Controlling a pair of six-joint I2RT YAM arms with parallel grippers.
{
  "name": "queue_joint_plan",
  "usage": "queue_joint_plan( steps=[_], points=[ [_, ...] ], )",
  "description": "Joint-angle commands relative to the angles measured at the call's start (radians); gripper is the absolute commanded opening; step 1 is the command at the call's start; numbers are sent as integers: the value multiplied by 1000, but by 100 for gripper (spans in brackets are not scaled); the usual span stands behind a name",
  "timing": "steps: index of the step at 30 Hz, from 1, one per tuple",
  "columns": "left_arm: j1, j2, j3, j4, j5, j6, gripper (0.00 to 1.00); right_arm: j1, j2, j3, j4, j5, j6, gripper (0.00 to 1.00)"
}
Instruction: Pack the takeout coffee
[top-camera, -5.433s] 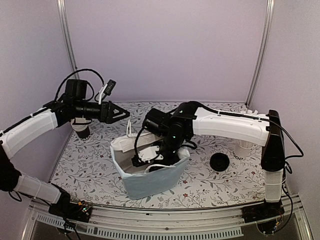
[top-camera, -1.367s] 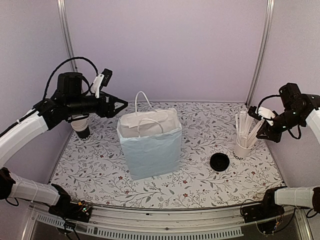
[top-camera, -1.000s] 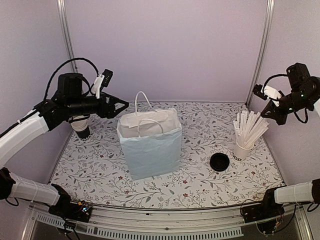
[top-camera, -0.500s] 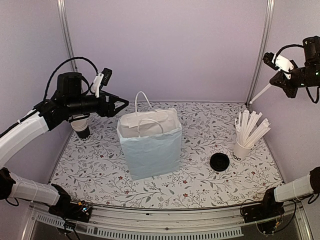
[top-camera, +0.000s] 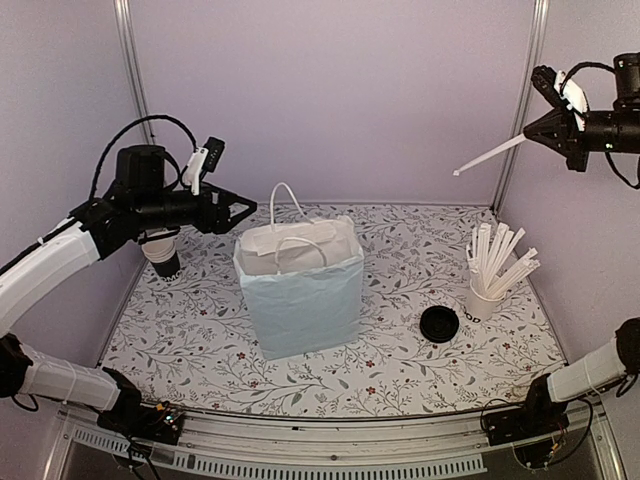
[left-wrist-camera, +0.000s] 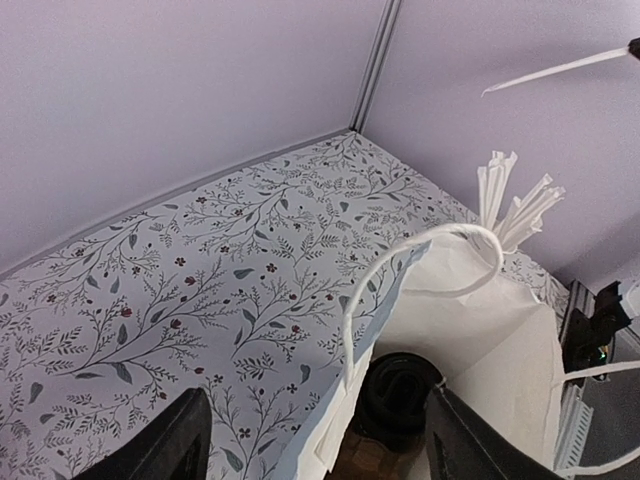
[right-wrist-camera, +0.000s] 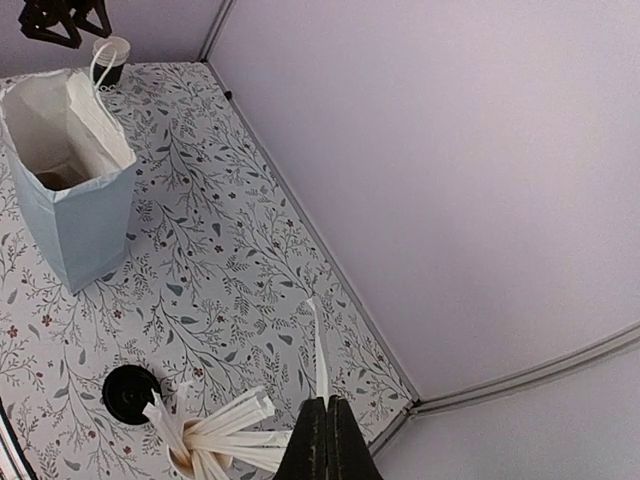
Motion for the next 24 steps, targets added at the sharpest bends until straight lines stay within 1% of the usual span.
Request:
queue_joint_plan(
  steps=[1,6,9,13,16,18,22,24],
  points=[
    [14,11,27,-24,4,9,75,77,36,8,50,-211,58,0],
    [21,29,53,-115,-17,10,76,279,99,7,61,-152,64,0],
    [22,29,54,-150,-20,0,76,352,130,7,74,-170,58,0],
    [21,66,83,-218,99,24,75,423,165,6,103,-197,44,0],
    [22,121,140,-296,120,61,70,455,183,13,105,-205,26,0],
    [22,162,188,-345,104,96,68,473,206,34,91,-223,17,0],
    [23,268,293,-454,103,145,58,534,243,52,79,-233,12,0],
    [24,305,326,-477,121,167,55,570,261,45,97,-233,24,0]
  ],
)
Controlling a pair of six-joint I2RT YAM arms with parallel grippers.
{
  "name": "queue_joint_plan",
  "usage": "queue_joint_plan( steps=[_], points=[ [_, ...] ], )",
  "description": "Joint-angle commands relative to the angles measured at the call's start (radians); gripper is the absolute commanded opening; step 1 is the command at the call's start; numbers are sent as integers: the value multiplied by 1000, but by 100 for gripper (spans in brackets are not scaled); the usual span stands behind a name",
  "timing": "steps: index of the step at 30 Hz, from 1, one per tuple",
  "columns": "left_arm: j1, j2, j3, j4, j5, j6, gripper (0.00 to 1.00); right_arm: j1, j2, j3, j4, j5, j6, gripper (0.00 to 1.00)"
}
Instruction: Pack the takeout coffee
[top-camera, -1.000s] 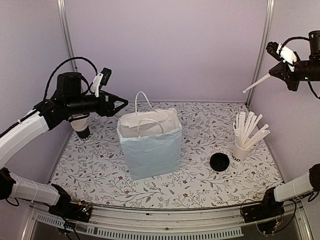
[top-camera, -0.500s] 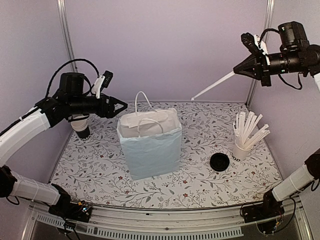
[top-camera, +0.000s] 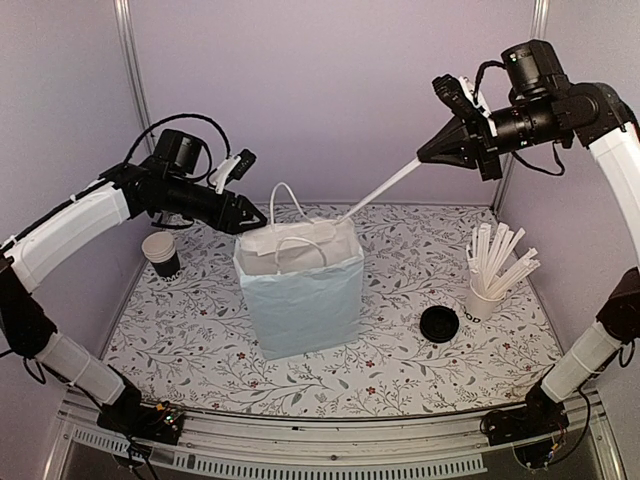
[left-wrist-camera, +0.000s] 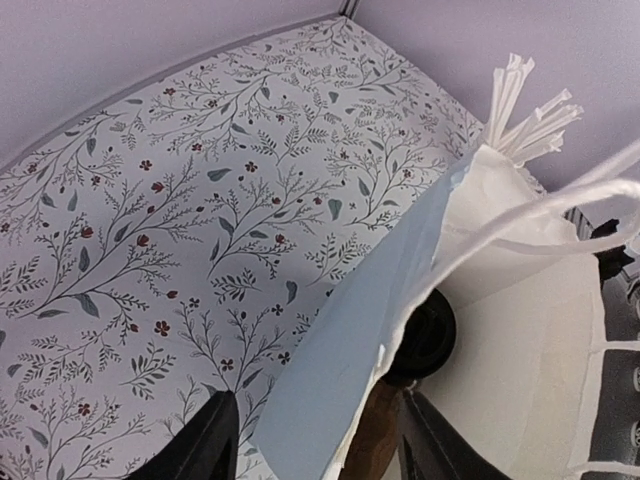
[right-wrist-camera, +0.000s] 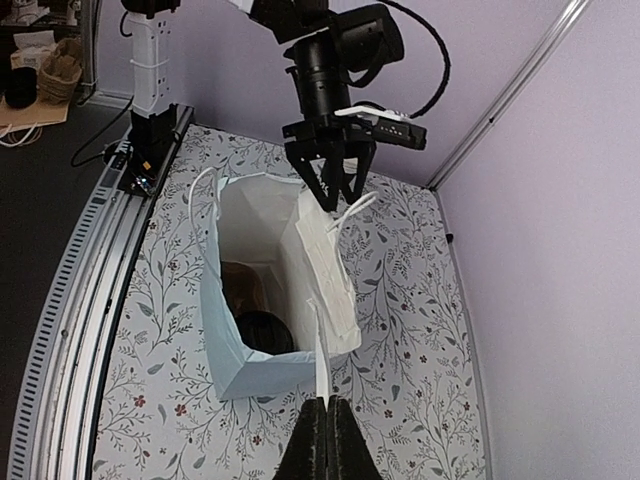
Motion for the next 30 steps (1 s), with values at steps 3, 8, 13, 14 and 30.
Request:
queue_joint_plan(
  steps=[3,8,13,14,30],
  points=[
    [11,80,81,-110,60,72,54,108,68,-10,90,-18,43,0],
    [9,66,53,-77,88,70,53,259,159,-30,183,129,76,0],
    [11,62,32,-48,117,62,50,397,320,54,254,320,119,54],
    [9,64,33,-48,128,61,48,398,342,107,236,318,128,59],
    [6,85,48,-49,205,101,19,24,64,-234,298,204,180,81]
  ],
)
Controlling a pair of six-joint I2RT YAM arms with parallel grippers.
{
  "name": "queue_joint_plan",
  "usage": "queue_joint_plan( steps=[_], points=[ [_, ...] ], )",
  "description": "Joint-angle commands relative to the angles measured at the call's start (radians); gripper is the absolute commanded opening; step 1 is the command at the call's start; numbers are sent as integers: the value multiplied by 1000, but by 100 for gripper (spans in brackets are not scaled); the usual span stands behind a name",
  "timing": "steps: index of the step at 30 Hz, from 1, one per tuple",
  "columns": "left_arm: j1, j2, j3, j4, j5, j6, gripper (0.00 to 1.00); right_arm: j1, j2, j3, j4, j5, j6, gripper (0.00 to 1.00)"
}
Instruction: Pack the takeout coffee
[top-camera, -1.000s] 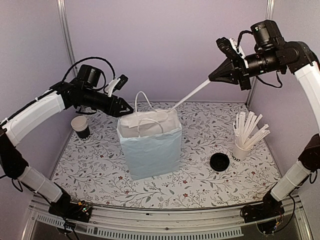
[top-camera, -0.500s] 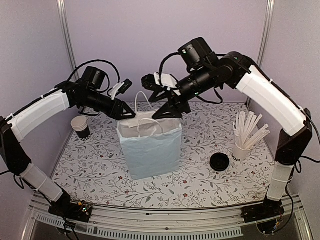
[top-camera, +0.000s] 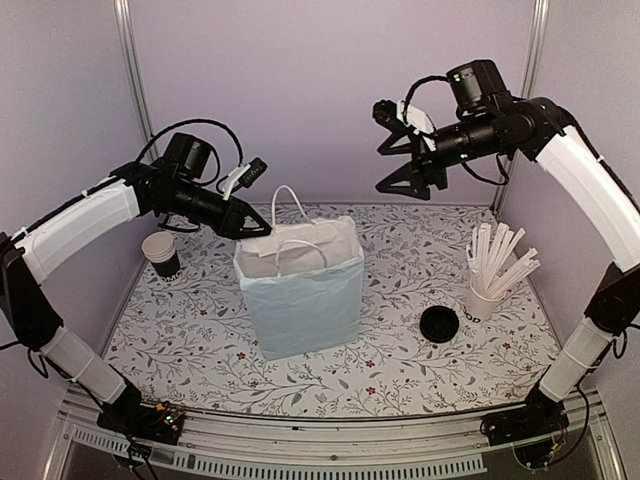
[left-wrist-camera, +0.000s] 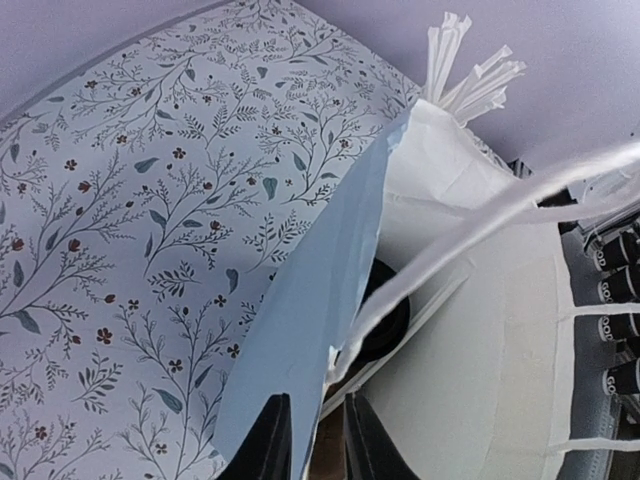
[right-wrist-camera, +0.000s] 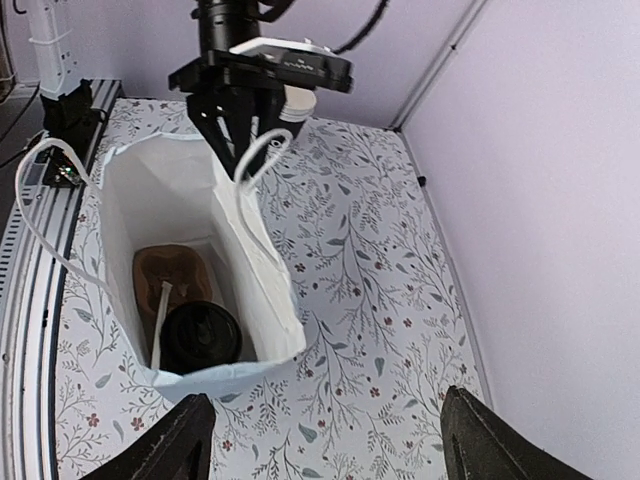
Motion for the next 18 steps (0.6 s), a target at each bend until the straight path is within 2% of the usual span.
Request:
queue_joint_plan(
  steps=[1,7,14,18],
  points=[
    [3,6,9,15,30,18,16,-134,-62,-125,55,-23,27,81],
    [-3,7,44,-9,15,32,0,-253,-147,-312,181,-56,75,81],
    [-96,-86,30,-8,-89,33,0,-311,-206,-439,274,-22,132,81],
    [-183,-204,-94,86,-166,0,0,-317,-233,-503,291,25,113,81]
  ],
)
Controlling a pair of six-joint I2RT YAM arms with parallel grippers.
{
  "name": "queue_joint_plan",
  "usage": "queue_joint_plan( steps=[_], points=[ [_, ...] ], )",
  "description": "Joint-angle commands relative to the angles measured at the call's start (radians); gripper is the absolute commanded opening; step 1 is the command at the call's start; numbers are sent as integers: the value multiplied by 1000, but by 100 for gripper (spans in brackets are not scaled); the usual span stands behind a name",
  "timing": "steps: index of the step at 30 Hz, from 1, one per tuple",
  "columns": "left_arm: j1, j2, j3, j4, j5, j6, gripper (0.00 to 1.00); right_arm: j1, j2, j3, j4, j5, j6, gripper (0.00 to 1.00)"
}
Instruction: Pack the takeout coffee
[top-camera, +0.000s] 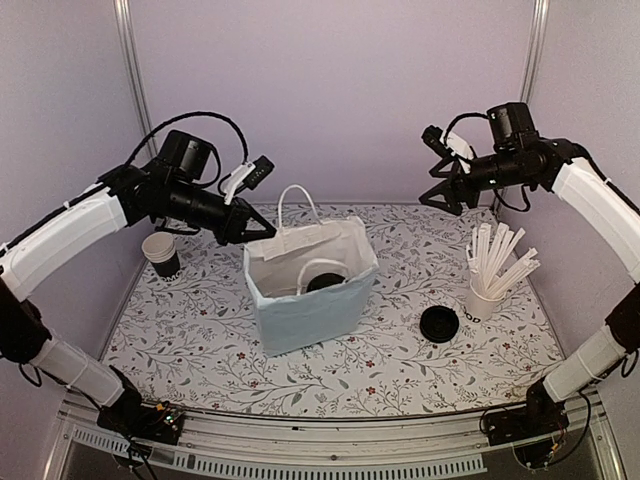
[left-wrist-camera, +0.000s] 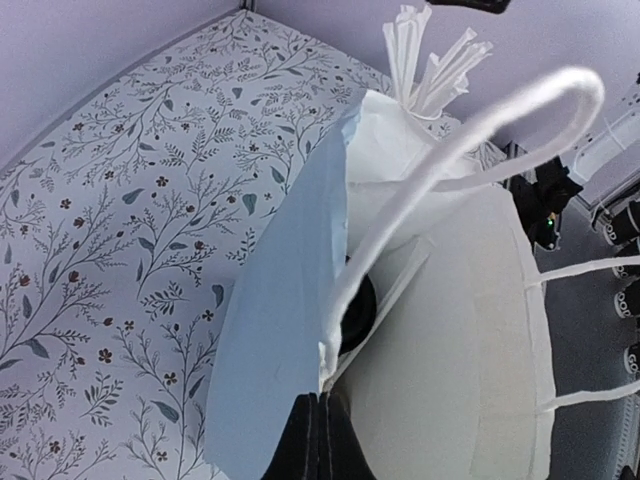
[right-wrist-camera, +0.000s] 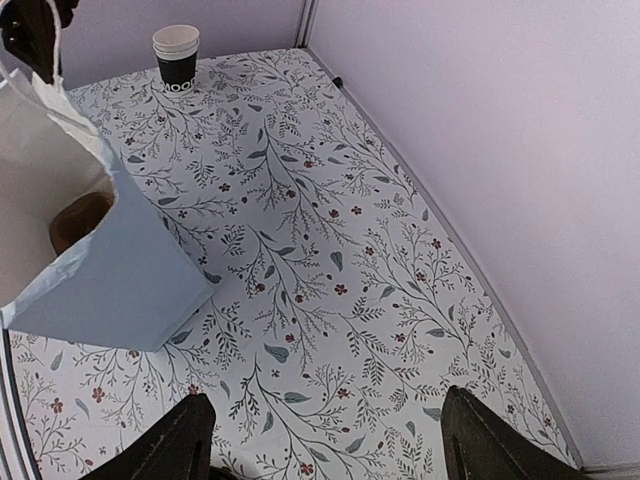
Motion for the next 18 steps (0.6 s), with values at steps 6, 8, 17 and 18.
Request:
queue_joint_plan(
  steps=[6,8,17,18],
  points=[
    [-159,-350,-289,219,-168,-121,0,-11,-53,-70,58,45,2,81],
    [-178,-408,-342,240,-186,-147,0,-12,-48,-79,61,38,0,81],
    [-335,-482,-460,280,-267,-232,1,-11,-33,-89,58,-3,7,81],
    [-359,-475,-462,279,-279,-232,1,-12,-34,-94,58,-4,7,81]
  ],
)
